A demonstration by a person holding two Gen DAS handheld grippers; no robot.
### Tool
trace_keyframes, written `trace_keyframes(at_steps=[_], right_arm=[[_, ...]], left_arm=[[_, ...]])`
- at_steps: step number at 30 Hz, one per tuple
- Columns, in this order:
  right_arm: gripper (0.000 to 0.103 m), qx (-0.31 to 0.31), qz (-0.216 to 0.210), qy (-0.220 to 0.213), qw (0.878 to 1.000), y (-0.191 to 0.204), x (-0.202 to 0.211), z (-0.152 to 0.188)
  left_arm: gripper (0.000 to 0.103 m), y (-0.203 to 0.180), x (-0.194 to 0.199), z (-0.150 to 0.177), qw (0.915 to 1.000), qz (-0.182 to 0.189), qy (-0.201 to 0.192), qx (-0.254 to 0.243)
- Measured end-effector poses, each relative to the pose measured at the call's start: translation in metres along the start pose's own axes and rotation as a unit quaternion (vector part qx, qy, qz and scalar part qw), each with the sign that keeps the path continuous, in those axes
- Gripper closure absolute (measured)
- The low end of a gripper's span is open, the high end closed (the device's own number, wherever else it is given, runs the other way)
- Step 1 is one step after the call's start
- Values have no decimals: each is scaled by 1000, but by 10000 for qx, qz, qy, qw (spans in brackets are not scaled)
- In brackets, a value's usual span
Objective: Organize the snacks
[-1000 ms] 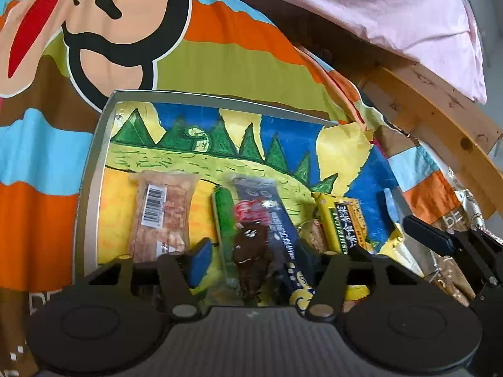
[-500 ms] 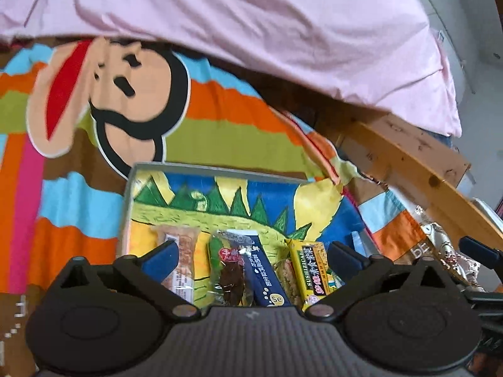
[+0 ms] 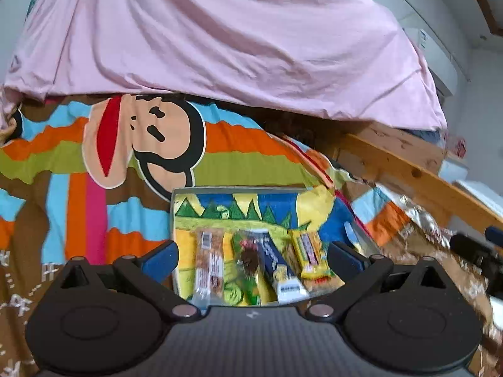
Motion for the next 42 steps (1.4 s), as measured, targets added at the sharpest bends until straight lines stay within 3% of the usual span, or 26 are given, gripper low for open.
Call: trace_keyframes(at_steps=[6, 10, 16, 23, 34, 42], right_arm=[[1, -573, -59, 175, 9982, -12, 35, 3], [1, -786, 26, 528, 9955, -16, 52, 19], [1, -495, 364, 918, 9939, -11, 67, 39], [1, -207, 669, 1701, 9829, -5, 65, 64], [1, -89, 620, 2228, 9728, 1, 58, 79], [1, 288, 353, 2592, 9647, 16, 53, 92]], left_arm=[[0, -12, 34, 20, 9997, 35, 233, -79], [0, -20, 51, 35, 9991, 21, 392, -131], [0, -26, 71, 59, 9972, -108, 734, 47], [0, -37, 84, 81, 9939, -318, 1028, -251], [0, -41, 84, 92, 9896, -332, 1341, -392], [0, -41, 84, 95, 9875, -431, 1450, -442]])
Point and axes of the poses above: each gripper's, at about its wrist camera, not at the fingertips, and x roughly against the way its jaws point, y to its left, z to its underside, the point moved 4 cm from there along -x, roughly the way its jaws point, and after that the axes turned 10 degrees about -x, right-handed, at the moved point
